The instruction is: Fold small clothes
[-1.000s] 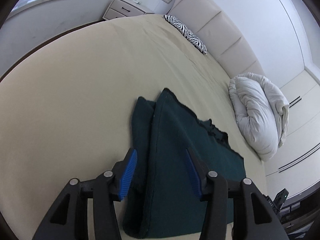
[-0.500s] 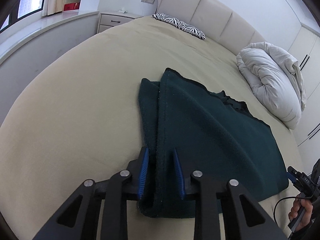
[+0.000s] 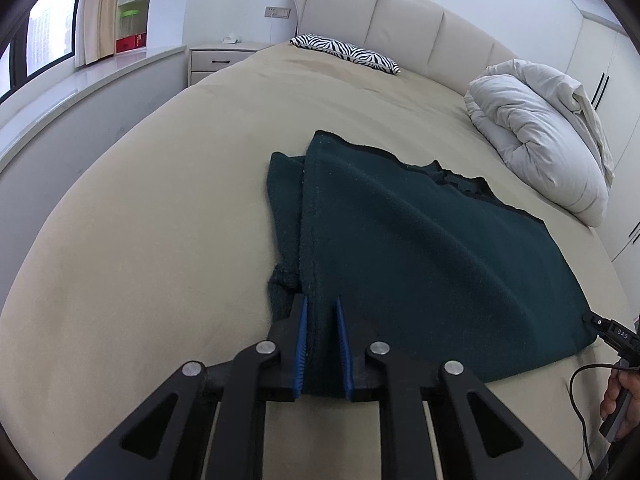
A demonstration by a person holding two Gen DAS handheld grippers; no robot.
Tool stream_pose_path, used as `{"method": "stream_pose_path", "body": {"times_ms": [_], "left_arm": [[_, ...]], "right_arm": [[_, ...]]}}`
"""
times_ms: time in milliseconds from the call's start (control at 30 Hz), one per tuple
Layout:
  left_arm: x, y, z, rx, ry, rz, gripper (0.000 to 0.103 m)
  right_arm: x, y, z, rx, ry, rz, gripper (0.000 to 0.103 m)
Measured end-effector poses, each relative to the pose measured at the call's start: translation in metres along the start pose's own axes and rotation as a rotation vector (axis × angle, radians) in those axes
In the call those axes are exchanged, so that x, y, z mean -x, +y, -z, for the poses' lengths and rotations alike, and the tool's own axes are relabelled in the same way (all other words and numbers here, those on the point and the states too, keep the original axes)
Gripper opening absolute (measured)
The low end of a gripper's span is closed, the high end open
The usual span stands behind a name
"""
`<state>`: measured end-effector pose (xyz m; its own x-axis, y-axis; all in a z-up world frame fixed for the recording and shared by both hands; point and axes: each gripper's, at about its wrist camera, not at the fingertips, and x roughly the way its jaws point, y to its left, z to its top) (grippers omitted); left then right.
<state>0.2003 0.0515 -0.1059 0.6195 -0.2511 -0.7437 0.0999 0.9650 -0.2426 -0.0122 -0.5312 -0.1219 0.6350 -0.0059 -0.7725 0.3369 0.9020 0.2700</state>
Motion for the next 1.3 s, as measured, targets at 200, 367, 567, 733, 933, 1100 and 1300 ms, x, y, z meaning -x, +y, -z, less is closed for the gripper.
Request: {"method": "stream_pose_path", "body": {"times_ms": [200, 367, 567, 733, 933, 1100, 1300], "left_arm": [[0.001, 0.008, 0.003, 0.012, 0.0, 0.017, 0.008], [0.002, 0.011, 0.005, 0.018, -0.005, 0.028, 0.007], [0.007, 0.018, 0.005, 0.046, -0.011, 0.046, 0.007], [0.007, 0.025, 0.013, 0.056, 0.0, 0.05, 0.007], [0.005, 0.034, 0.022, 0.081, 0.013, 0.072, 0.007], [0.005, 0.033, 0.024, 0.07, 0.014, 0.071, 0.007], [0.003, 0.039, 0.026, 0.091, 0.024, 0.088, 0.007]], "right_arm": [[0.002, -0.002, 0.001, -0.005, -0.006, 0.015, 0.026], [0.008, 0.0, 0.001, 0.001, -0.017, 0.022, 0.009], [0.016, 0.014, 0.003, 0.06, -0.021, 0.023, 0.005], [0.021, 0.019, 0.003, 0.046, -0.019, -0.021, 0.005], [0.018, 0.006, 0.013, -0.023, 0.024, -0.037, 0.005], [0.016, -0.009, 0.025, -0.065, 0.04, -0.036, 0.005], [0.014, -0.017, 0.03, -0.09, 0.04, -0.04, 0.005]]}}
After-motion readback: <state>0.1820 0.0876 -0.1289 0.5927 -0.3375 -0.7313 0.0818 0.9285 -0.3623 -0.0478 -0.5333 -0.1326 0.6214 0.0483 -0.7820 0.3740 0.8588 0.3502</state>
